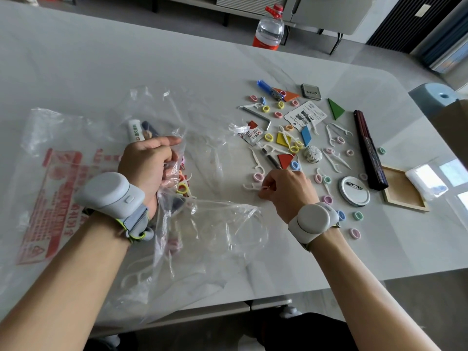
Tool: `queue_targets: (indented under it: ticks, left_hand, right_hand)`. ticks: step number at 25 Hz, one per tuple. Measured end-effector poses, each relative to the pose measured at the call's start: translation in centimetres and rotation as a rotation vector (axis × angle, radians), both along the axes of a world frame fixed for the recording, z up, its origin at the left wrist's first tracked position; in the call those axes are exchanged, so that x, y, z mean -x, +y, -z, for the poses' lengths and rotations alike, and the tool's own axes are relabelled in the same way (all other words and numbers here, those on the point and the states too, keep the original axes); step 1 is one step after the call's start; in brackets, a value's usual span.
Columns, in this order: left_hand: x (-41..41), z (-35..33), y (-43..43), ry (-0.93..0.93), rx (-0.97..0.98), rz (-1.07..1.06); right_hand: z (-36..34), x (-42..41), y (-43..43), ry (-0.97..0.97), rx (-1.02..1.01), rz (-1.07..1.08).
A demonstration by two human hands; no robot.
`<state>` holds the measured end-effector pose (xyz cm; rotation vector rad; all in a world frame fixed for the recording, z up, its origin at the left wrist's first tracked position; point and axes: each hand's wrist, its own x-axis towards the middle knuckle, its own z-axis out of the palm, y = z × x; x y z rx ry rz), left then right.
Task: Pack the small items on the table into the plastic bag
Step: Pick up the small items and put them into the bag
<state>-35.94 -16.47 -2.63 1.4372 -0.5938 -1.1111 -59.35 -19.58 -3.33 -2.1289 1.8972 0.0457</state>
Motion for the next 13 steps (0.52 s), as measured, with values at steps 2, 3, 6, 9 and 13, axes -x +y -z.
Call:
queue_targets:
  ticks: [2,3,6,9,13]
  left_hand:
    - [0.1,0.0,0.0,-0.003,-0.001,-0.003]
    - [0.1,-0.1,0.1,-0.002,-0.001,-0.002]
    - [0.2,-0.3,0.1,0.001,-0.005,0.004]
    - [0.2,-0.4,0.0,-0.030,-0.016,0.001]
    - [0.1,-0.4,0.1,-0.038,-0.024,-0.014]
  right_hand:
    - [-0.1,-0.1,0.0,0.026,-0.006,-0.028]
    - [0.0,-0.2,0.1,0.028,-0.008,-0.047]
    - [0.2,-0.3,0.1,0.044,-0.003,-0.129]
    - [0.0,-0.7,0.4,0.036,0.065,-0.184]
    - [-1.1,-2.9,0.7,-0.374,-0.039,-0.019]
